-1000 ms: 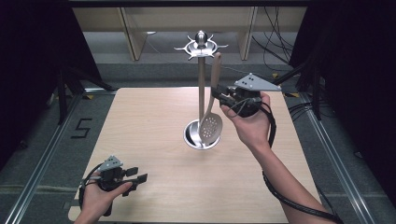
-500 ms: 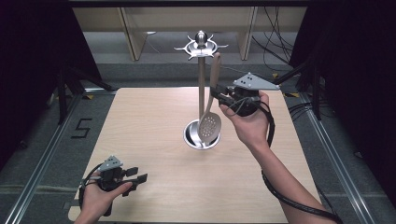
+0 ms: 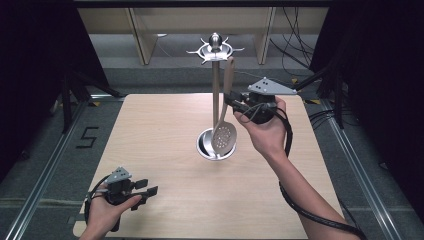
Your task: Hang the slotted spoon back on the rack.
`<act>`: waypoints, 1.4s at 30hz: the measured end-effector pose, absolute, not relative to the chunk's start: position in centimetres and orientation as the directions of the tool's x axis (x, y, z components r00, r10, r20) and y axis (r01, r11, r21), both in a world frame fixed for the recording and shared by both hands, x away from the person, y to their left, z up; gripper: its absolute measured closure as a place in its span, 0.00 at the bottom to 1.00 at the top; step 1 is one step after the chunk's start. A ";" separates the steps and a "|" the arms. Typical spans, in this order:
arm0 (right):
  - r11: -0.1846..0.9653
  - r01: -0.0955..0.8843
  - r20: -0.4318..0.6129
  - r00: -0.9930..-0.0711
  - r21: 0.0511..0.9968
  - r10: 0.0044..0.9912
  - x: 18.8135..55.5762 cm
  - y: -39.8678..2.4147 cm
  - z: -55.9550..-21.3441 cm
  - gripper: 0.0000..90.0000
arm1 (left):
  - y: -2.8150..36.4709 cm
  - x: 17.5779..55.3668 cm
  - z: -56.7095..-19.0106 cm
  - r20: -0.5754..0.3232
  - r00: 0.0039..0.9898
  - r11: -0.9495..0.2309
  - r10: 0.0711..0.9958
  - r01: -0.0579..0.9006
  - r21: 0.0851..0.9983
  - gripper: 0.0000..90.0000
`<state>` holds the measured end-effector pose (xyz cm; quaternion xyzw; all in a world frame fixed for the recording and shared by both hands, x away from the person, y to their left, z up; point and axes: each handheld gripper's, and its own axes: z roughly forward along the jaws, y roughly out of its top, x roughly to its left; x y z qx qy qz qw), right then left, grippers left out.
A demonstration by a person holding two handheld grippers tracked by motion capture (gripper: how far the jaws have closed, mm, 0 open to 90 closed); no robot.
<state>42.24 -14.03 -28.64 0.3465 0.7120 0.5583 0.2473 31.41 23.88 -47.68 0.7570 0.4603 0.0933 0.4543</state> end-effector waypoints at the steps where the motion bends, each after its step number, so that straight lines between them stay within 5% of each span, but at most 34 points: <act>1: 0.136 0.219 0.037 -0.639 0.966 0.768 42.3 -14.0 -28.7 0.82 | 23.9 31.4 -47.7 -0.277 0.559 -0.163 0.782 0.612 0.773 0.50; 21: 0.147 0.202 0.016 -0.637 0.968 0.771 42.6 -13.9 -29.1 0.81 | 23.9 31.4 -47.7 -0.275 0.559 -0.165 0.782 0.612 0.774 0.50; 31: 0.129 0.184 0.015 -0.626 0.974 0.779 40.8 -15.2 -30.3 0.58 | 23.9 31.5 -47.8 -0.274 0.560 -0.168 0.782 0.613 0.772 0.50; 42: 0.186 0.274 0.025 -0.620 0.944 0.784 38.3 -19.0 -37.1 0.52 | 23.8 31.5 -47.8 -0.274 0.557 -0.168 0.784 0.615 0.770 0.50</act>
